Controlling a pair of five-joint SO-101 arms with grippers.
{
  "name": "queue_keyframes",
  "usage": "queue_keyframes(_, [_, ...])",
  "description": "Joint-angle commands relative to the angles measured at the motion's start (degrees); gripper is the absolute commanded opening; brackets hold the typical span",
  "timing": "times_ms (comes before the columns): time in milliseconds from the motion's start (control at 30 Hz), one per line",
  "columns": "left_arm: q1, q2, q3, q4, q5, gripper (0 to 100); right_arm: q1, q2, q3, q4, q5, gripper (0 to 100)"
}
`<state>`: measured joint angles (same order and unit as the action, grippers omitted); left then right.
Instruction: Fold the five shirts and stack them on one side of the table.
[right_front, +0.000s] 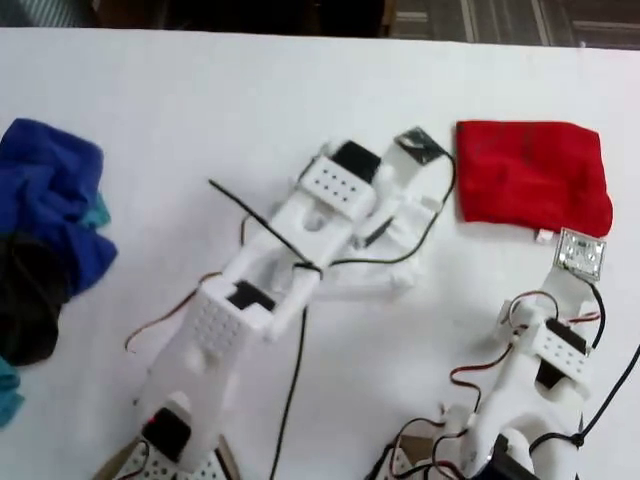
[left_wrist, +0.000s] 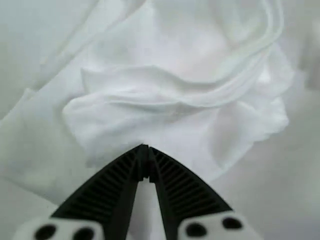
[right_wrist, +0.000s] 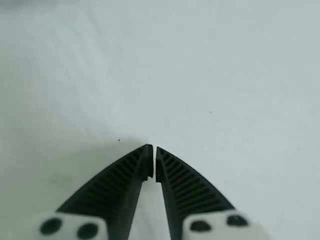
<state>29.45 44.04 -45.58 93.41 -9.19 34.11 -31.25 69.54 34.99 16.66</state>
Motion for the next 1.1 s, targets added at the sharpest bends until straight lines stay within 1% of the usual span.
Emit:
queue_keyframes(0, [-0.8,-8.0,-0.4,0.7,-0.4,3,0.1,-2.2,-1.1,-0.9,-0.4,2.0])
queue_keyframes(100, [-5.4,-6.7,-0.4,0.3,-0.2,3,-0.1,-2.2,-1.1,-0.9,-0.4,2.0])
queue_keyframes(200, [-8.5,-3.2,-0.6,-0.7,-0.1,3,-0.1,-2.2,-1.1,-0.9,-0.4,2.0])
queue_keyframes(300, [-10.1,0.1,-0.9,-2.5,0.0,3,-0.1,-2.2,-1.1,-0.9,-0.4,2.0])
queue_keyframes(400, [-10.1,1.5,-0.9,-4.2,0.0,3,-0.1,-2.2,-1.1,-0.9,-0.4,2.0])
queue_keyframes(467, [-9.4,1.7,-0.9,-4.6,0.0,3,-0.1,-2.2,-1.1,-0.9,-0.4,2.0])
queue_keyframes(633, [-5.2,1.1,-0.7,-3.8,0.2,3,0.1,-2.2,-1.1,-0.9,-0.6,2.0])
queue_keyframes(867, [1.8,1.0,-1.0,3.5,0.2,3,0.2,-2.2,-1.0,-2.1,-0.9,2.0])
queue_keyframes(1067, [5.4,-3.6,-0.9,4.8,0.3,3,0.2,-2.1,-1.0,-2.1,-0.9,2.0])
